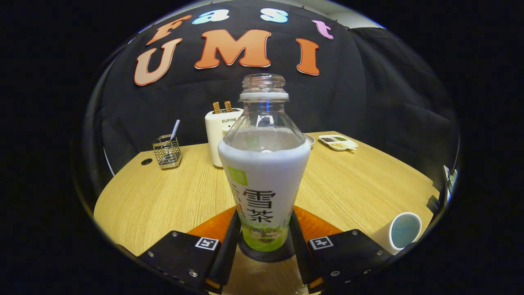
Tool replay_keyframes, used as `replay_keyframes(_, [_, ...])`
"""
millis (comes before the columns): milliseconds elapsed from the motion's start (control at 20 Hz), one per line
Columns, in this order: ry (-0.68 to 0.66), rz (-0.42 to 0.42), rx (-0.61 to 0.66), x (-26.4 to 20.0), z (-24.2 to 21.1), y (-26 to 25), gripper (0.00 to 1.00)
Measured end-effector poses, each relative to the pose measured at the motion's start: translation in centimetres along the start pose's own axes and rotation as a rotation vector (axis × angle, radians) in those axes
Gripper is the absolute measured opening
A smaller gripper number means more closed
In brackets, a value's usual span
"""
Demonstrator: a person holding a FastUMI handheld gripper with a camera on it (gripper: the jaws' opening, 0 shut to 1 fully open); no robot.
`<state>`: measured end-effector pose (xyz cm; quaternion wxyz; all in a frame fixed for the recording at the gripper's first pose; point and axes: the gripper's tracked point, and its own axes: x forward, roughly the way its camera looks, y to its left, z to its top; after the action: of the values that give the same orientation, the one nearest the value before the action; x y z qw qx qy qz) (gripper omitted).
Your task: Take the bottle from table, then pour the juice into the cup, finally place the bottle on the coaster
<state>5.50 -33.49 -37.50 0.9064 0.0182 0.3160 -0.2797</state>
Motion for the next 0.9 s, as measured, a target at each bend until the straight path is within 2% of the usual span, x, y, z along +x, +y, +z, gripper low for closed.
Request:
replay_keyframes(150, [-0.018, 0.02, 0.002, -0.5, 0.1, 0.2, 0.82])
replay_keyframes(250, [-0.011, 0.023, -0.013, -0.9, -0.3, 0.2, 0.87])
replay_keyframes(550, [0.013, 0.047, -0.012, -3.9, -0.6, 0.8, 0.95])
replay_keyframes(900, [-0.081, 0.095, -0.016, -11.0, 4.5, 3.1, 0.97])
